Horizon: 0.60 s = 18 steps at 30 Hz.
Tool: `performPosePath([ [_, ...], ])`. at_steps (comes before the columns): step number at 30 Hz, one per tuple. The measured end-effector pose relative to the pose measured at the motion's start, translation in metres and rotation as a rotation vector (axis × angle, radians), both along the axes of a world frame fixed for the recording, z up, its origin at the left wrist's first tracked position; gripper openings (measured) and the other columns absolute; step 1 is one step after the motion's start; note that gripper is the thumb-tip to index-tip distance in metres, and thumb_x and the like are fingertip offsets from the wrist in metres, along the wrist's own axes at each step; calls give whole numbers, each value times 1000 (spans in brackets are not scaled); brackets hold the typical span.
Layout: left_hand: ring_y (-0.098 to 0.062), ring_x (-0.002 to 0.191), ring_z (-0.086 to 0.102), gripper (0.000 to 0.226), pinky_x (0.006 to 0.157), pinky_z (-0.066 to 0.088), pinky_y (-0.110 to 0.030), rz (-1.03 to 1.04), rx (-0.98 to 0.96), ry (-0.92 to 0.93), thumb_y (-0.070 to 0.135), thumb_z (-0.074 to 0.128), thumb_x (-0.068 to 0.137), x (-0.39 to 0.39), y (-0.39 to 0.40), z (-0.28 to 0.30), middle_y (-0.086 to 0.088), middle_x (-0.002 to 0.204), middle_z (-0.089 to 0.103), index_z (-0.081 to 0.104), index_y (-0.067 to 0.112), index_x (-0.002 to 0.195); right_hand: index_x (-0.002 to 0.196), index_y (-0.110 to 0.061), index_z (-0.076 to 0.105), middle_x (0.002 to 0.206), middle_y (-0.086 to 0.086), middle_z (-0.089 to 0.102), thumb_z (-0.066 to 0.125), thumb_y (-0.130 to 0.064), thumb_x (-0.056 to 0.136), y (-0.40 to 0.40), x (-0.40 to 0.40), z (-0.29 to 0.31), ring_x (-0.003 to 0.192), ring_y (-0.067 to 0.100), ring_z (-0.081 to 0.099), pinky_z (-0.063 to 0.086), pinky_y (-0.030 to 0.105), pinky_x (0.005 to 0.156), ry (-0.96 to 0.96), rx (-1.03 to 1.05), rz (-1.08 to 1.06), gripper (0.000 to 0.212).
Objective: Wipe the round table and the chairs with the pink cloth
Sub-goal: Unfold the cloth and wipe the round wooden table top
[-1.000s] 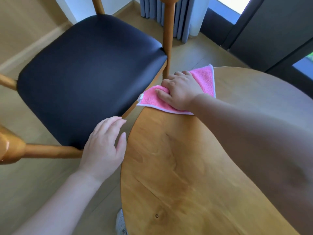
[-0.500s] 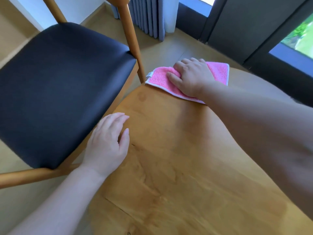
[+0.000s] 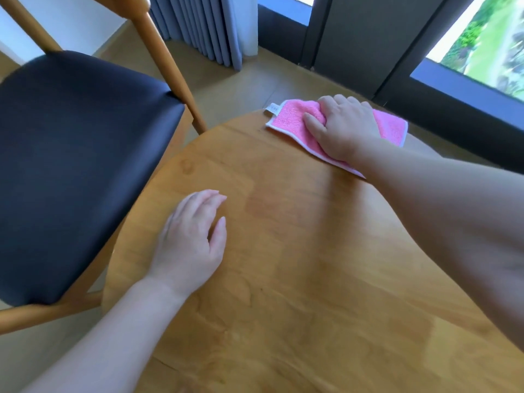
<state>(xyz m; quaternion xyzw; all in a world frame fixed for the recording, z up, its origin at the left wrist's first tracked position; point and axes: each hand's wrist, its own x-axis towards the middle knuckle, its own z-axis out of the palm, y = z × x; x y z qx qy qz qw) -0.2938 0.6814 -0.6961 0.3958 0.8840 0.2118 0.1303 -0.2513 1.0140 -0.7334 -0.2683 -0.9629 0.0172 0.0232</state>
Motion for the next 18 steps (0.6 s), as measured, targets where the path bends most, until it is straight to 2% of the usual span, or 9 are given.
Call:
performPosePath([
  [5,-21,126,45,33,103,39,-37,-58,20,12,16,51,95,16,21,0,-4,131,54,57,9,126,120,-18,50,110,12,57,19,-63,90,14,35,2,102,32,51,36,44,87,-19,-19,-87,62],
  [10,-25,124,49,39,101,43,-43,-102,35,12,22,47,90,35,39,1,-6,129,57,59,7,124,117,-18,49,108,12,56,20,-63,90,24,70,3,102,33,51,36,45,86,-40,-33,-183,60],
  [18,-27,122,51,39,102,42,-42,-175,42,37,21,48,89,63,56,3,-8,127,58,60,5,122,118,-17,45,109,13,55,21,-63,89,27,128,4,101,34,51,36,45,85,-58,-53,-337,59],
])
